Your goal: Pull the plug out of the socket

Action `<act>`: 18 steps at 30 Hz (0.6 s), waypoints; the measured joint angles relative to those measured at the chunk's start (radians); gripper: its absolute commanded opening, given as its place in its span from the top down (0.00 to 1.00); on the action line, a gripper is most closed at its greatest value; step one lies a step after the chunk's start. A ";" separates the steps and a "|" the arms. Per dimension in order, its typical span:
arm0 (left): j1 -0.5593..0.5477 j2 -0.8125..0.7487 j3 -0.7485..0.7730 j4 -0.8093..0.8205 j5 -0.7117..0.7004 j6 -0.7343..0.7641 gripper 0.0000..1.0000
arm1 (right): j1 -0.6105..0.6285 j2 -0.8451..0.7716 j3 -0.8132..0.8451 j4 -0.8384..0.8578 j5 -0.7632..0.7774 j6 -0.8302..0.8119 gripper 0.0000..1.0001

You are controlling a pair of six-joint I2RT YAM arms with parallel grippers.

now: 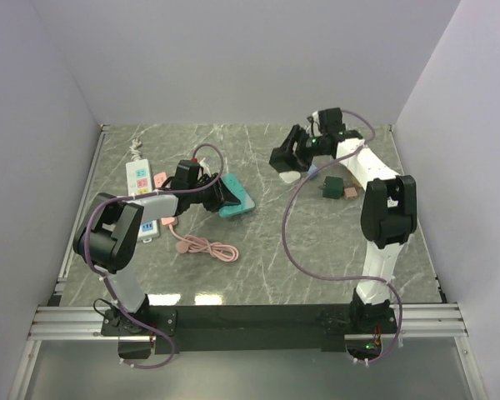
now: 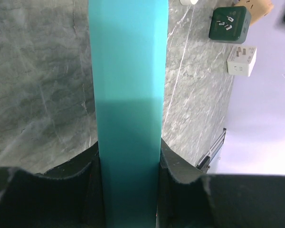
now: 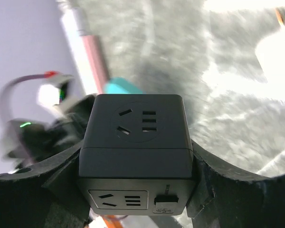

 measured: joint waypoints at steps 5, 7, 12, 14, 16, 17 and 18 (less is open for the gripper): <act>0.000 -0.003 0.000 -0.002 -0.007 0.000 0.99 | 0.047 -0.048 -0.198 0.047 0.173 0.041 1.00; 0.000 -0.004 0.000 -0.003 -0.008 0.000 0.99 | 0.038 -0.048 -0.277 0.086 0.236 0.068 1.00; 0.010 -0.010 -0.003 -0.007 -0.013 0.000 0.99 | -0.047 -0.049 -0.414 0.167 0.341 0.137 0.96; 0.023 -0.017 -0.008 -0.012 -0.018 0.000 0.99 | -0.071 -0.054 -0.425 0.208 0.370 0.158 0.85; 0.052 -0.029 -0.013 -0.024 -0.027 0.000 0.99 | -0.088 -0.055 -0.437 0.246 0.386 0.173 0.74; 0.070 -0.036 -0.013 -0.034 -0.035 0.000 0.99 | -0.094 -0.056 -0.444 0.265 0.390 0.180 0.57; 0.092 -0.042 -0.013 -0.045 -0.043 0.002 0.99 | -0.098 -0.057 -0.452 0.281 0.393 0.186 0.51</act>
